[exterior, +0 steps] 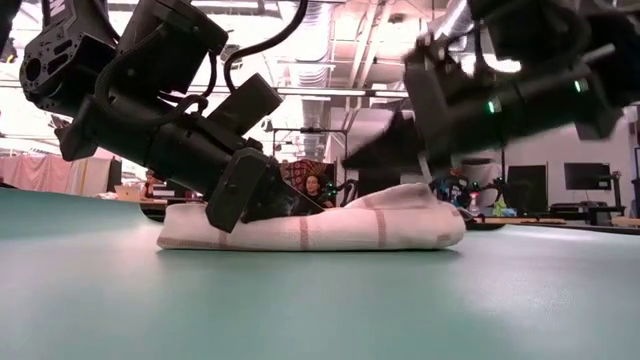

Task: Roll towel into tight, uniform cylinder
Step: Roll the kitchen towel on the table

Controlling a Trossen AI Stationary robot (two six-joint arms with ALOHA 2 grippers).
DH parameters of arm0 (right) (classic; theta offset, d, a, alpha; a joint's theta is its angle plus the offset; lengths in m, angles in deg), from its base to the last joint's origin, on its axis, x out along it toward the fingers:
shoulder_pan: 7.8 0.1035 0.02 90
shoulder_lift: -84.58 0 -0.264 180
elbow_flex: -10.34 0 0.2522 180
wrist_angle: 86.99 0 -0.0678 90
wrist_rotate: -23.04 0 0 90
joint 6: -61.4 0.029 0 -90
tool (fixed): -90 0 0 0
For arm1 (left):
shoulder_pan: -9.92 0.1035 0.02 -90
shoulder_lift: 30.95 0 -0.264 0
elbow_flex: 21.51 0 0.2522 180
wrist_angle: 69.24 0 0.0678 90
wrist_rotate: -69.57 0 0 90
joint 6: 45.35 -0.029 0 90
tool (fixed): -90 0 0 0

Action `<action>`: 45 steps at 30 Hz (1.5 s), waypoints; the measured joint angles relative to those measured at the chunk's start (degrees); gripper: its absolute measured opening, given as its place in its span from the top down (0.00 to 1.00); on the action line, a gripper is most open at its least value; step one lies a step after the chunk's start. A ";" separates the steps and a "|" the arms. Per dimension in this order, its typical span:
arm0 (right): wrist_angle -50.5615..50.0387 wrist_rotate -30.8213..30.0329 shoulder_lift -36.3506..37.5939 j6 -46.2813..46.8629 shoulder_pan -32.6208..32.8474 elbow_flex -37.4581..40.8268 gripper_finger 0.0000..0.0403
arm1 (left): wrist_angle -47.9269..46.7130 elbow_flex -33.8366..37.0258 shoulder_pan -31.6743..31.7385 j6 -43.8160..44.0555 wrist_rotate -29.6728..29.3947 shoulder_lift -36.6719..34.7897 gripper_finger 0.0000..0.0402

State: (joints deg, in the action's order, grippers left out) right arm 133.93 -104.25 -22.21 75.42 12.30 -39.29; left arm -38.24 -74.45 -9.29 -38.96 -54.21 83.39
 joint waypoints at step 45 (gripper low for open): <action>-1.65 5.27 -2.94 2.15 -5.18 -1.06 0.92 | -24.62 0.26 -5.98 -1.77 -15.99 -20.07 1.00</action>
State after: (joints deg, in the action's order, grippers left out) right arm 132.27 -98.98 -25.15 77.57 7.12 -40.34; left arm -62.86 -74.18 -15.27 -40.72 -70.20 63.33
